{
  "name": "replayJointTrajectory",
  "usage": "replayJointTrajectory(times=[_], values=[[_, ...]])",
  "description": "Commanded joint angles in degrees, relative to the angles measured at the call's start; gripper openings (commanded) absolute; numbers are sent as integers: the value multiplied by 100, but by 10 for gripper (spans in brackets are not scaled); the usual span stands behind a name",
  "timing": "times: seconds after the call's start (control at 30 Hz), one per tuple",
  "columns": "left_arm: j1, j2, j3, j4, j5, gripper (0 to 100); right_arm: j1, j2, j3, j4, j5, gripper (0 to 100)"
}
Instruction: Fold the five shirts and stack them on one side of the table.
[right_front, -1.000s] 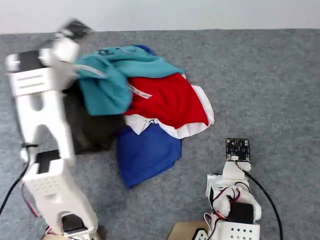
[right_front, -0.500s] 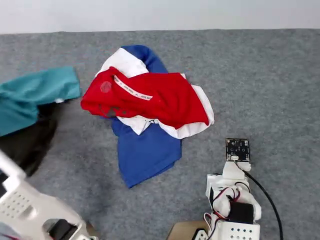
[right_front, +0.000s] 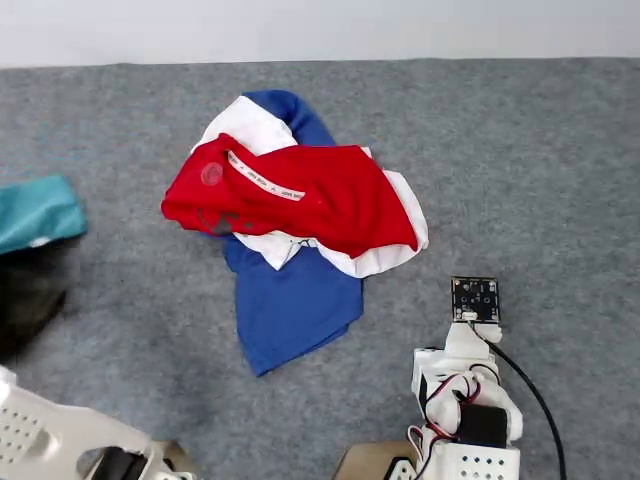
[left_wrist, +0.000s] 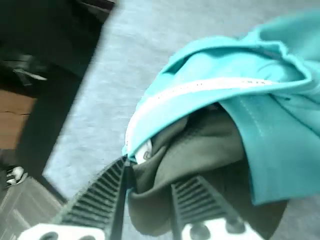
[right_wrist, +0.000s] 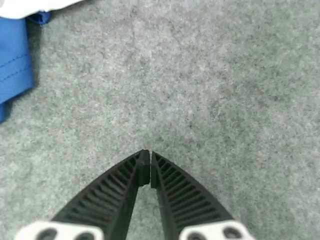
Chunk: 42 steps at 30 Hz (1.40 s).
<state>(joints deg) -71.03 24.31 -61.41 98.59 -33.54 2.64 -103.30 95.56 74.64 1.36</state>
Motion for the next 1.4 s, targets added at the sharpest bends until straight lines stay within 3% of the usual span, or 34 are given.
replayJointTrajectory(times=[0.0,0.23,0.43,0.77,0.9,1.1,1.37], values=[[-123,-404,-593,9,229,4,13,-57,88,31,-26,9],[448,-132,-532,0,246,27,13,-57,88,31,-26,9],[703,9,-532,0,264,231,13,-57,88,31,-26,9],[1662,-44,-549,158,44,233,13,-57,88,31,-26,9],[2418,-44,-523,167,97,232,13,-57,88,31,-26,9],[4044,18,-409,158,826,233,13,-57,88,31,-26,9],[6347,18,769,62,870,235,13,-57,88,31,-26,9]])
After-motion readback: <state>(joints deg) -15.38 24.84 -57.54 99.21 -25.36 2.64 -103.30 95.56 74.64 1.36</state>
